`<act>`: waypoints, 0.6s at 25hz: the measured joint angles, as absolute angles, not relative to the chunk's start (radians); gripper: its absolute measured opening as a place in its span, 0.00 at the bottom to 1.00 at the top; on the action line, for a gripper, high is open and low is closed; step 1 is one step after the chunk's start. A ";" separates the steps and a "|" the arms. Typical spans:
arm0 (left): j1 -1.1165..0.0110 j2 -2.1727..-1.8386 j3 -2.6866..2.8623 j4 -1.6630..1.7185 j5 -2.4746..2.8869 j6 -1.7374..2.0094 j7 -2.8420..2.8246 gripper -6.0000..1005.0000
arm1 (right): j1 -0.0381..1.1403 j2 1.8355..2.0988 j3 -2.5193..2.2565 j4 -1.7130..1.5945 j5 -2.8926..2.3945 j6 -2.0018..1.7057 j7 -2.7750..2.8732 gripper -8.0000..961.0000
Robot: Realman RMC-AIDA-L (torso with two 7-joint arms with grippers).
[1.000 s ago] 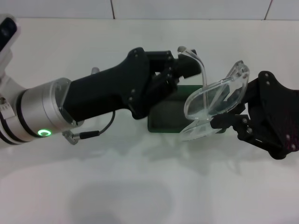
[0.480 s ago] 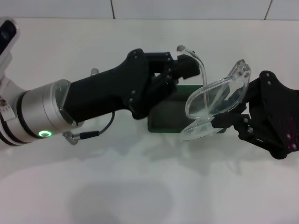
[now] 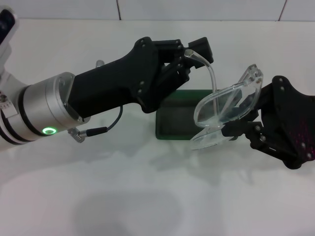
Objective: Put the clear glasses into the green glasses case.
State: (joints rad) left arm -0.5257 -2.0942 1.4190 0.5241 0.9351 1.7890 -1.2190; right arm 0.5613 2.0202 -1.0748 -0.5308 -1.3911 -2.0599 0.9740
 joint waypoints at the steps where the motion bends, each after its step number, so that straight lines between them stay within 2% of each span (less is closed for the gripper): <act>1: -0.526 -2.095 1.420 0.526 0.935 1.796 -1.220 0.06 | 0.561 2.020 -1.075 -0.531 -1.391 -2.060 0.974 0.08; 15: -0.517 -2.094 1.422 0.526 0.947 1.883 -1.222 0.06 | 0.560 2.022 -1.075 -0.528 -1.392 -2.058 0.974 0.08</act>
